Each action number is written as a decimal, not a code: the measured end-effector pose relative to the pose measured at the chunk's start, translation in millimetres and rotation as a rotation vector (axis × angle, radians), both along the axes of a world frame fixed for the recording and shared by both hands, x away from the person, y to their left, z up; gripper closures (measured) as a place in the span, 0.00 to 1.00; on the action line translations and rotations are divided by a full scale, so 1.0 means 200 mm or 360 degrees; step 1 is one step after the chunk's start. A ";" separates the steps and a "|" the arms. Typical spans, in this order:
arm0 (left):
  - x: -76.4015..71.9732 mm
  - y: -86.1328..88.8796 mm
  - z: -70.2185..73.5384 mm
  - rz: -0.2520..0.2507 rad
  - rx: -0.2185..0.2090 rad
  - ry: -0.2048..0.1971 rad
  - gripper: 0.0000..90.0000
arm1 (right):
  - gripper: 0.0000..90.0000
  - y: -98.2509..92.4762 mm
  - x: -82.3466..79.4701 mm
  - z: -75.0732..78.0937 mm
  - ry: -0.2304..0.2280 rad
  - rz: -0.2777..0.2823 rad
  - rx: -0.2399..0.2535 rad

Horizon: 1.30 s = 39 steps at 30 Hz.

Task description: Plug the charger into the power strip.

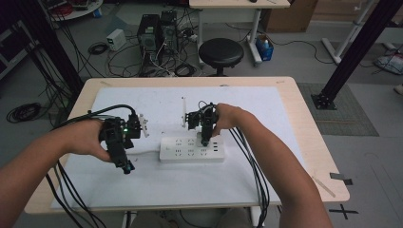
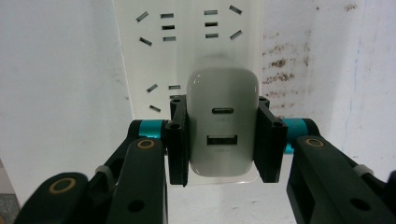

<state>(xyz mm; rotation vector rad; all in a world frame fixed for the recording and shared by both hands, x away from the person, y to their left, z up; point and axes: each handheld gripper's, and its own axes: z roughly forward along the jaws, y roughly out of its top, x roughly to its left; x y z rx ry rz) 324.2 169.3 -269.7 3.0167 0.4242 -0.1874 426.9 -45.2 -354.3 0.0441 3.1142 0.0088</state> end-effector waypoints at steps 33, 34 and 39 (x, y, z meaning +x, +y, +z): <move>0.03 0.00 -0.02 0.0028 0.0008 0.0019 0.24 | 0.69 0.05 -0.01 -0.03 -0.0018 -0.0031 -0.0074; 0.03 0.00 -0.02 0.0018 0.0015 0.0017 0.24 | 0.69 0.05 -0.01 -0.03 -0.0021 -0.0044 -0.0082; 0.04 0.00 -0.03 0.0032 0.0007 0.0020 0.24 | 0.69 0.04 -0.02 -0.03 -0.0033 -0.0058 -0.0077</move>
